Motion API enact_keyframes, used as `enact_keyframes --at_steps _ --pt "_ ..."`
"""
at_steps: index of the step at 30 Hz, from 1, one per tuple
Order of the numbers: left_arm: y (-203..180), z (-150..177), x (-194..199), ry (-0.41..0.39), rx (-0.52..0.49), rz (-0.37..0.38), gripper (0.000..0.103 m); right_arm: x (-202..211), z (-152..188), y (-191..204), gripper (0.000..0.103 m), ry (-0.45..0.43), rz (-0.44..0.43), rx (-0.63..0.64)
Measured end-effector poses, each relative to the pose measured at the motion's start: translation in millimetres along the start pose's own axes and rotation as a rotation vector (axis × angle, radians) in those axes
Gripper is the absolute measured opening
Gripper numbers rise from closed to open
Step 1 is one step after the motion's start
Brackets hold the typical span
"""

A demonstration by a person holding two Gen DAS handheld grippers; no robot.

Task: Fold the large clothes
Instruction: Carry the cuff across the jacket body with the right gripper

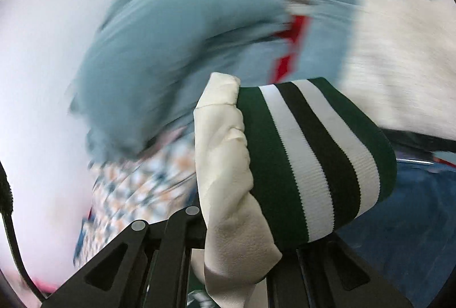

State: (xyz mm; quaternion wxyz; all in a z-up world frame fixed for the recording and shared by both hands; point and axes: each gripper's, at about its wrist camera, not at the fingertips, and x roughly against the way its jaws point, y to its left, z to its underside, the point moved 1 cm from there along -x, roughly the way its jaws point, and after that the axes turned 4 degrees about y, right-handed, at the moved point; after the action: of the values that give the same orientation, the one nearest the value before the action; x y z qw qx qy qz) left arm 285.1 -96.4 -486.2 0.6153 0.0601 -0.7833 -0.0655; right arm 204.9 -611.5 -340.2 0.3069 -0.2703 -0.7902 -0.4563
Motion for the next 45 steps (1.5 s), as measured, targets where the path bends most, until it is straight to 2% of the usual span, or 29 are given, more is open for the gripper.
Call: enact_keyframes --at_steps 2,5,10,12,14,16,17,20,21,23,27,29,31,32,33,35,36,39,41,43,45 --pt "25.3 0.1 8.2 0.007 0.057 -0.052 0.103 -12.7 29.1 64.7 0.009 0.043 -0.031 0.106" --pt "78.8 -0.5 14.7 0.025 0.172 -0.082 0.103 -38.5 85.7 139.9 0.008 0.119 -0.048 0.258" --pt "170.5 23.5 21.7 0.059 0.358 -0.149 0.103 -97.7 228.7 244.5 0.008 0.317 -0.087 0.472" --pt "207.1 43.6 20.3 0.089 0.429 -0.176 0.103 -124.3 302.2 282.4 0.008 0.390 -0.078 0.601" --pt "232.4 56.9 15.3 0.119 0.481 -0.206 0.103 -146.2 377.9 301.6 0.008 0.446 -0.044 0.721" --pt "265.7 76.7 9.1 0.154 0.540 -0.233 0.103 -166.6 428.7 297.6 0.008 0.497 -0.016 0.792" --pt "278.1 86.5 6.6 0.170 0.566 -0.244 0.103 -179.2 466.4 301.9 0.008 0.530 0.020 0.852" --pt "312.5 110.3 -4.9 0.209 0.635 -0.268 0.103 -196.6 531.8 296.7 0.008 0.560 0.087 0.998" --pt "322.0 117.4 -6.4 0.216 0.656 -0.273 0.103 -196.9 542.6 294.4 0.008 0.553 0.096 1.028" --pt "337.0 129.2 -10.4 0.224 0.693 -0.272 0.103 -187.6 560.7 293.7 0.008 0.535 0.080 1.088" --pt "354.4 144.2 -16.9 0.244 0.740 -0.268 0.103 -176.9 591.3 305.1 0.009 0.572 0.052 1.177" --pt "365.5 149.0 -20.8 0.251 0.766 -0.256 0.103 -177.4 610.6 304.7 0.012 0.635 0.058 1.254" --pt "375.2 153.0 -21.7 0.252 0.802 -0.238 0.103 -171.6 610.7 307.7 0.018 0.676 0.042 1.265" --pt "378.9 154.9 -21.5 0.248 0.823 -0.222 0.103 -165.8 602.6 306.4 0.026 0.761 -0.024 1.211" --pt "381.0 156.6 -21.2 0.244 0.848 -0.198 0.103 -161.2 591.9 305.7 0.040 0.831 -0.084 1.144" --pt "392.0 163.4 -26.4 0.242 0.913 -0.125 0.103 -146.5 561.7 296.2 0.053 1.008 -0.267 0.905" --pt "396.9 167.2 -30.8 0.245 0.952 -0.076 0.103 -135.0 538.5 287.9 0.055 1.042 -0.337 0.788" --pt "411.6 178.1 -49.6 0.251 1.077 0.089 0.103 -112.3 495.0 265.3 0.057 1.040 -0.403 0.654" --pt "418.3 179.8 -63.2 0.246 1.138 0.183 0.103 -102.1 471.9 247.5 0.057 1.001 -0.367 0.621" --pt "424.1 177.7 -79.6 0.239 1.191 0.265 0.103 -101.2 464.4 237.8 0.057 1.009 -0.356 0.594" --pt "431.6 174.1 -95.7 0.235 1.233 0.295 0.103 -104.5 470.9 230.0 0.058 1.055 -0.335 0.581"
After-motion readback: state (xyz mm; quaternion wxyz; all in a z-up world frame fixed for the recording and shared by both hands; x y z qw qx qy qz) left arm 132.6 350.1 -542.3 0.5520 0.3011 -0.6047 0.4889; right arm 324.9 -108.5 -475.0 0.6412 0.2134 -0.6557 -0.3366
